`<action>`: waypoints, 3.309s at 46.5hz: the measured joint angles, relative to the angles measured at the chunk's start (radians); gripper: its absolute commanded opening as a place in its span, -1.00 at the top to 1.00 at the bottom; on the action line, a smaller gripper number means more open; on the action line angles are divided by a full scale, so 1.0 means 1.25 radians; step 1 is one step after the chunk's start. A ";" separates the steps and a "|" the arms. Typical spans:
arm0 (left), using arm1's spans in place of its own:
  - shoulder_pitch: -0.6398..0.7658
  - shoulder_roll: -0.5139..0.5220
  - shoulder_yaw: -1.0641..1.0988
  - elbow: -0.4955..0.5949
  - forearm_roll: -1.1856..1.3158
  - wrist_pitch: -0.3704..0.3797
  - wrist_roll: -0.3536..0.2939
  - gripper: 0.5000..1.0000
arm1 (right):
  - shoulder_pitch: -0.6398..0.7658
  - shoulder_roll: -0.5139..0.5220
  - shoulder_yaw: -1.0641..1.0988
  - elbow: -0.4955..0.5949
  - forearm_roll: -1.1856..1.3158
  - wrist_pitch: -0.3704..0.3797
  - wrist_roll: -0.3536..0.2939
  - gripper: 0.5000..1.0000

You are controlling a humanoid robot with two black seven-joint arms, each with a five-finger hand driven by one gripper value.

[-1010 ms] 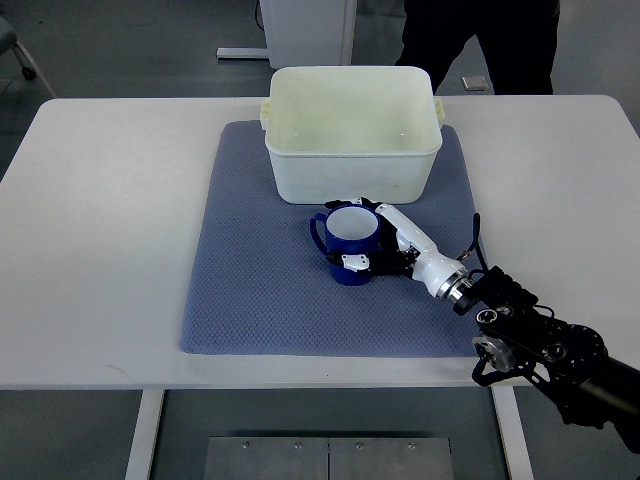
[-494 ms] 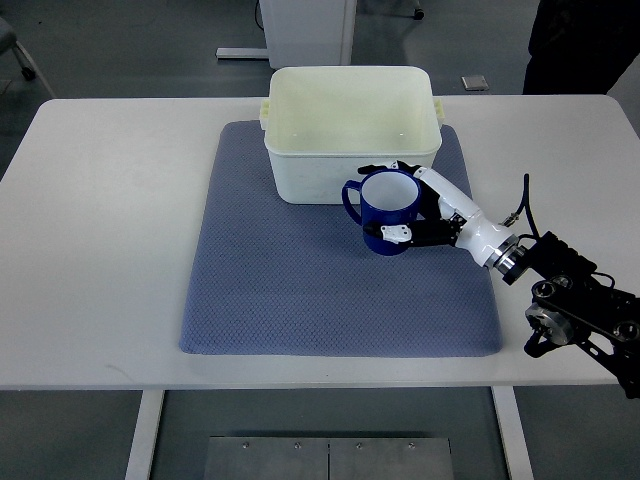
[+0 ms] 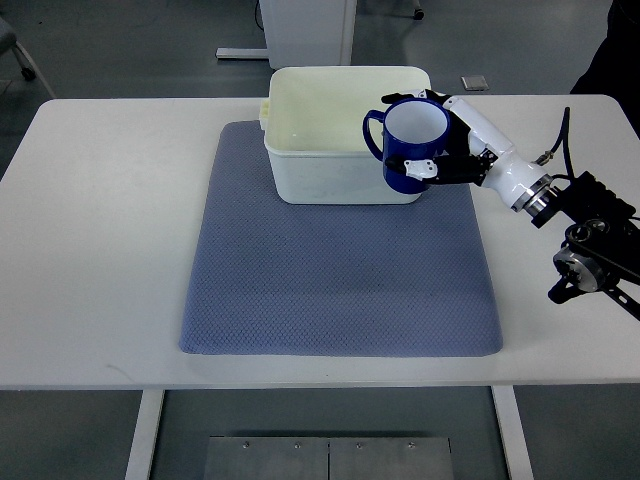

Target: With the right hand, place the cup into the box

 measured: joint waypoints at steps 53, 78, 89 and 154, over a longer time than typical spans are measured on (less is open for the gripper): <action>0.000 0.000 0.000 0.000 0.000 0.000 0.001 -1.00 | 0.141 0.242 -0.004 -0.326 0.045 -0.099 -0.133 1.00; 0.000 0.000 -0.001 0.000 0.000 0.000 0.000 -1.00 | 0.121 0.257 -0.003 -0.335 0.051 -0.129 -0.133 -0.97; 0.000 0.000 0.001 0.000 0.000 0.000 0.000 -1.00 | 0.120 0.257 -0.005 -0.333 0.060 -0.129 -0.132 -0.99; 0.000 0.000 0.001 0.000 0.000 0.000 0.001 -1.00 | -0.043 0.107 0.381 -0.267 0.169 -0.049 -0.300 -1.00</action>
